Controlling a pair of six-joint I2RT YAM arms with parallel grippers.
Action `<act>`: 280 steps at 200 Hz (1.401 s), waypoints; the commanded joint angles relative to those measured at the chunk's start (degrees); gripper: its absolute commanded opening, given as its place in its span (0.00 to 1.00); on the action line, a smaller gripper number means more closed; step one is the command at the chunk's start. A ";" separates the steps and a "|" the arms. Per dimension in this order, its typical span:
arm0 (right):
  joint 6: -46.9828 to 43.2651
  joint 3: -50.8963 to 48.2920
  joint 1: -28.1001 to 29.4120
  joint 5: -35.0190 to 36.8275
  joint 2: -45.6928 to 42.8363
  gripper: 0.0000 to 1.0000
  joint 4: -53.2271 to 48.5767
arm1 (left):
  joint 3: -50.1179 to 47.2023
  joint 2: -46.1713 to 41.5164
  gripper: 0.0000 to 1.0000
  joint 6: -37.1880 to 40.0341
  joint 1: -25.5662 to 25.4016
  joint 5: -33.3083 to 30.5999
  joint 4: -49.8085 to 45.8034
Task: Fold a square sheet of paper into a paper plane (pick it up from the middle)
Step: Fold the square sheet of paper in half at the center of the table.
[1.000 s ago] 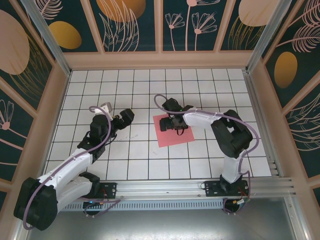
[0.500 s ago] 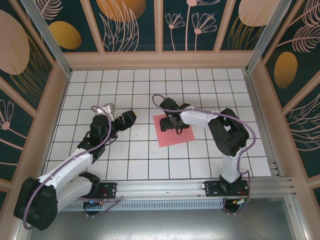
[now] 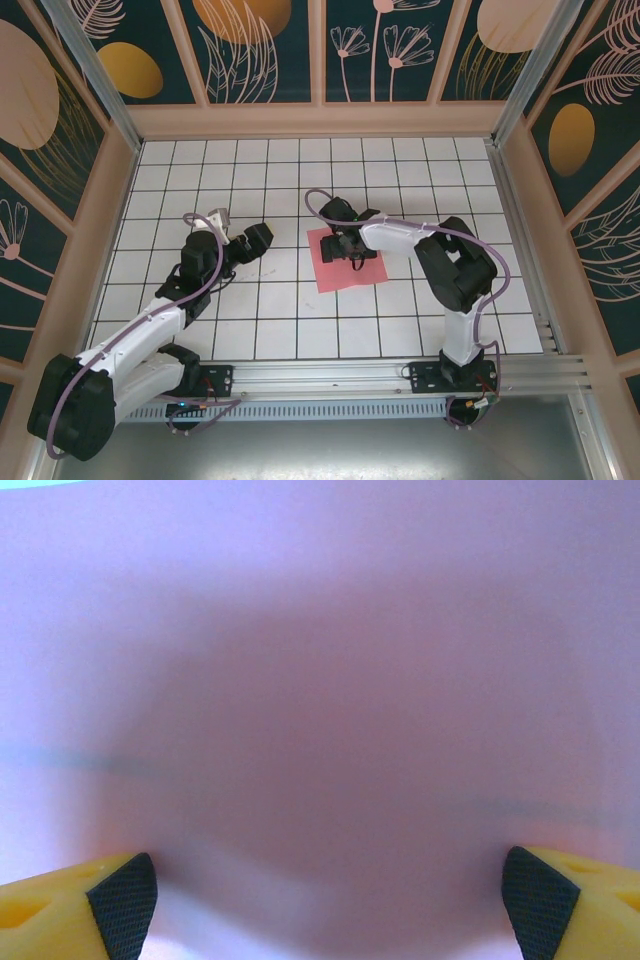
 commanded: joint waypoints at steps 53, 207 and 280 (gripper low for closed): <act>0.34 -0.48 0.04 -5.94 3.09 0.92 -1.33 | -0.55 -0.90 0.99 -0.55 -0.18 1.77 1.45; 2.65 4.45 -1.02 -8.92 -3.35 0.40 -1.64 | -0.11 -1.33 0.99 -0.69 -0.18 1.92 0.22; 14.52 -7.25 -6.72 -33.02 -17.49 0.39 22.46 | 0.50 -1.82 0.99 -0.82 -0.18 2.12 -0.19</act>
